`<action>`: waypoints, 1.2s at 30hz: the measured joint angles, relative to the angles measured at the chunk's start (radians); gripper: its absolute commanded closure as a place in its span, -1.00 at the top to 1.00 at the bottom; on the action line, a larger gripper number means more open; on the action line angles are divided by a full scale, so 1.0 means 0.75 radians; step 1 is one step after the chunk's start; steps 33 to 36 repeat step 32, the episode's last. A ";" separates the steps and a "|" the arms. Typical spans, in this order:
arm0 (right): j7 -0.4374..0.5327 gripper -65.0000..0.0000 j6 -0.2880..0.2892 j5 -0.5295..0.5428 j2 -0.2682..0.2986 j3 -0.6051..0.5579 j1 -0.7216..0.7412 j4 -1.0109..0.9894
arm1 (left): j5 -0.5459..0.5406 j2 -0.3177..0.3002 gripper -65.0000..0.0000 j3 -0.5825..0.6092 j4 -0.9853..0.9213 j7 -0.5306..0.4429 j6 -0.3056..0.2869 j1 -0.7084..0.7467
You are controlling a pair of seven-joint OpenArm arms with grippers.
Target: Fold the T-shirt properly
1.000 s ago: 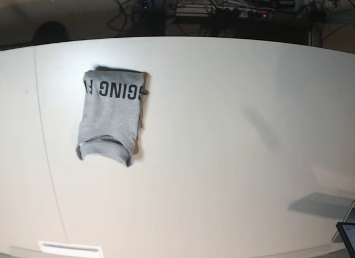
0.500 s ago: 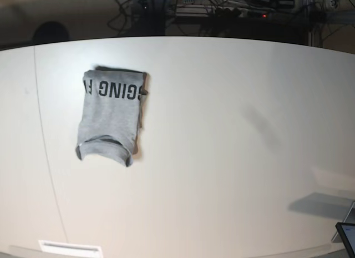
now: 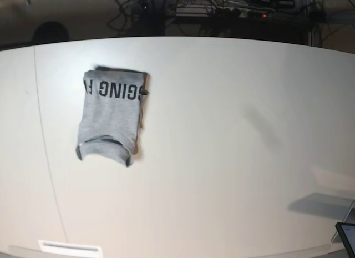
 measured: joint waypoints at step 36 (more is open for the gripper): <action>0.141 -1.00 0.005 -0.001 -0.003 0.316 0.141 -0.043 | -0.029 -0.020 -1.00 0.016 -0.151 -0.178 -0.020 -0.308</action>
